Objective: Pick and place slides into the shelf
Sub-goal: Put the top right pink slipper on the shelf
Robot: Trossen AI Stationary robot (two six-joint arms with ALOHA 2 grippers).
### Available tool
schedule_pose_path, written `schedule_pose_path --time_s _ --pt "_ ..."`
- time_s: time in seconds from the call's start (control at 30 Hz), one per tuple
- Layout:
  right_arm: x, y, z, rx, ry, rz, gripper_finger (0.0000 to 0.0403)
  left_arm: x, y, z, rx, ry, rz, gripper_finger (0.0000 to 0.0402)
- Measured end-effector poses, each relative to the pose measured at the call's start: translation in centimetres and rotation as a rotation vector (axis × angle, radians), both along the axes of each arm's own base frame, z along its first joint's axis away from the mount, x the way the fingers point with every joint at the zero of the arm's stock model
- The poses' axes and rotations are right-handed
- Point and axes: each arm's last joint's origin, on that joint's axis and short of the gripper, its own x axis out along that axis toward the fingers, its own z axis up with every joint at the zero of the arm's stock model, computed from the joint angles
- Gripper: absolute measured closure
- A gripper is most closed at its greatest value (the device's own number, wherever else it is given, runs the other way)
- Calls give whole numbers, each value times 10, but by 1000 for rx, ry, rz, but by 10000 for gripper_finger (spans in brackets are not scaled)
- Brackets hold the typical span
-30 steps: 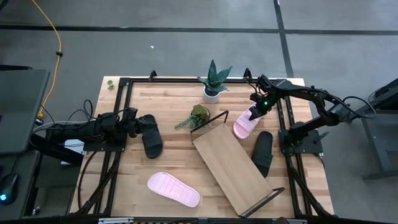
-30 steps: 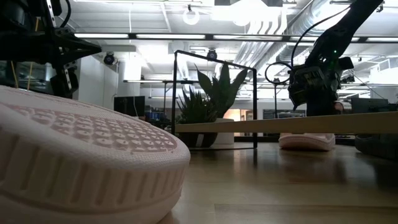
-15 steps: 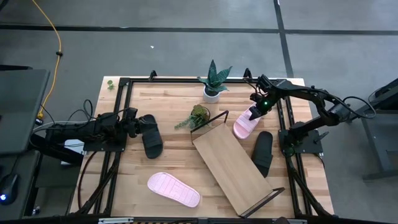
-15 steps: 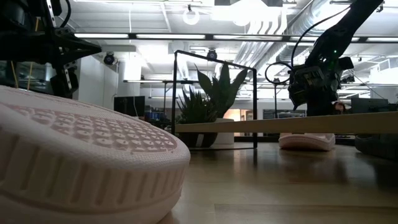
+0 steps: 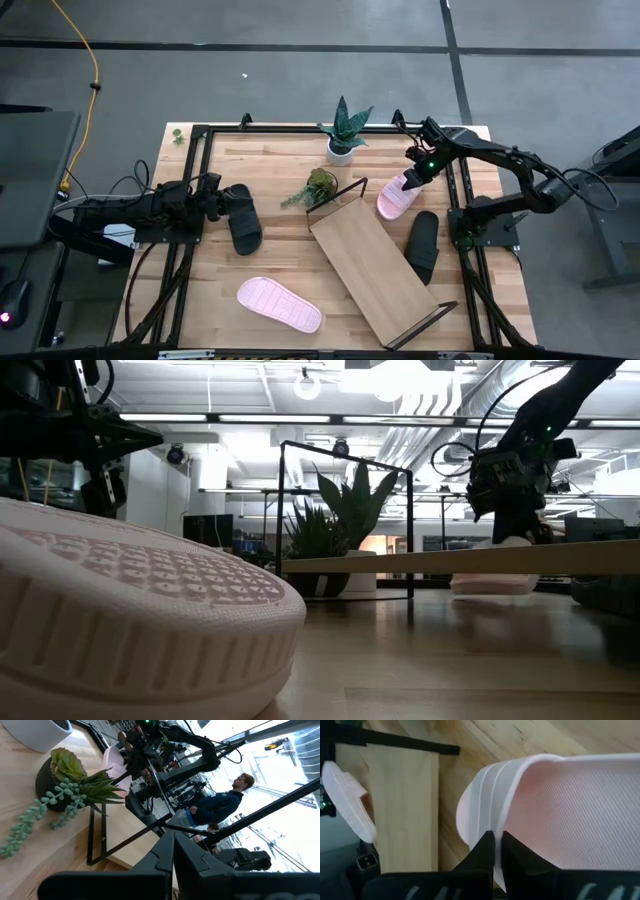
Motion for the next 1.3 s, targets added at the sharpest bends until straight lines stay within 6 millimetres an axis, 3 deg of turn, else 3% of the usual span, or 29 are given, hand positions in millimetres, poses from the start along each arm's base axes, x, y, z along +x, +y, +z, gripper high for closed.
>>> schedule_pose_path --time_s 0.37,0.67,0.93,1.3 --pt "-10 14 24 -50 -55 -22 403 0 0 0 -1 0 0 401" --pt "-31 43 44 -23 -50 -29 403 0 0 0 -1 0 0 401" --pt "-41 61 64 -26 -170 -113 403 0 0 0 -1 0 0 401" --pt "-24 77 78 -10 -259 -106 403 0 0 0 0 0 0 401"
